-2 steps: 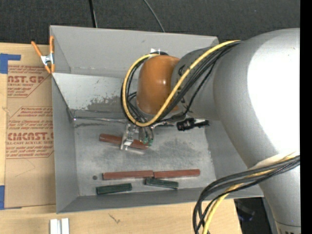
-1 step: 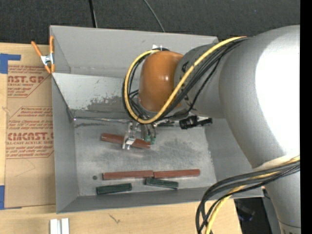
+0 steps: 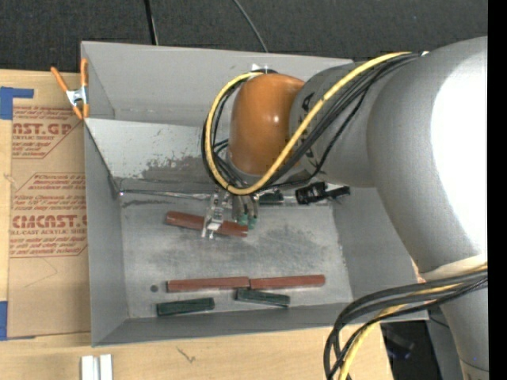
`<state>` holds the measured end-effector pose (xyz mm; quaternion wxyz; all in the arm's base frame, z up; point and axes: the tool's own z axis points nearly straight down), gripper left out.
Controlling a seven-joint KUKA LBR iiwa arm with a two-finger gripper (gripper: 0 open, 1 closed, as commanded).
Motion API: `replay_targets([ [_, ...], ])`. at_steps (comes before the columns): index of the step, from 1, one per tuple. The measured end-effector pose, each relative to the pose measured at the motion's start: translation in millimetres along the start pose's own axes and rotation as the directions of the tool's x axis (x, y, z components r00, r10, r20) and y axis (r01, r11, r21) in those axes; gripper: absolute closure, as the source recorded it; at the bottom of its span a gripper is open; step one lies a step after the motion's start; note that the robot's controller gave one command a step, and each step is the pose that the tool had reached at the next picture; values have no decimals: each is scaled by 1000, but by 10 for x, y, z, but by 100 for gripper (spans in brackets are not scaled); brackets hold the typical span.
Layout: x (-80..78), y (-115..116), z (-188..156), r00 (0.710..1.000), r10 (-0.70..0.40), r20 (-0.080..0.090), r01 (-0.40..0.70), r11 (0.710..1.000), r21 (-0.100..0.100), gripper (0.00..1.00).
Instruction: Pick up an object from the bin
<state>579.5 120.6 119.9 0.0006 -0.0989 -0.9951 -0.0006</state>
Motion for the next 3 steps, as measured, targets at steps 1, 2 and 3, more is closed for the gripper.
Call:
replay_targets([
  [1,-8,5,-166,1000,0,4,0,1000,-1,100],
  [2,-5,5,-285,1000,0,3,0,1000,-1,100],
  [3,-7,6,-389,1000,0,3,0,1000,-1,100],
])
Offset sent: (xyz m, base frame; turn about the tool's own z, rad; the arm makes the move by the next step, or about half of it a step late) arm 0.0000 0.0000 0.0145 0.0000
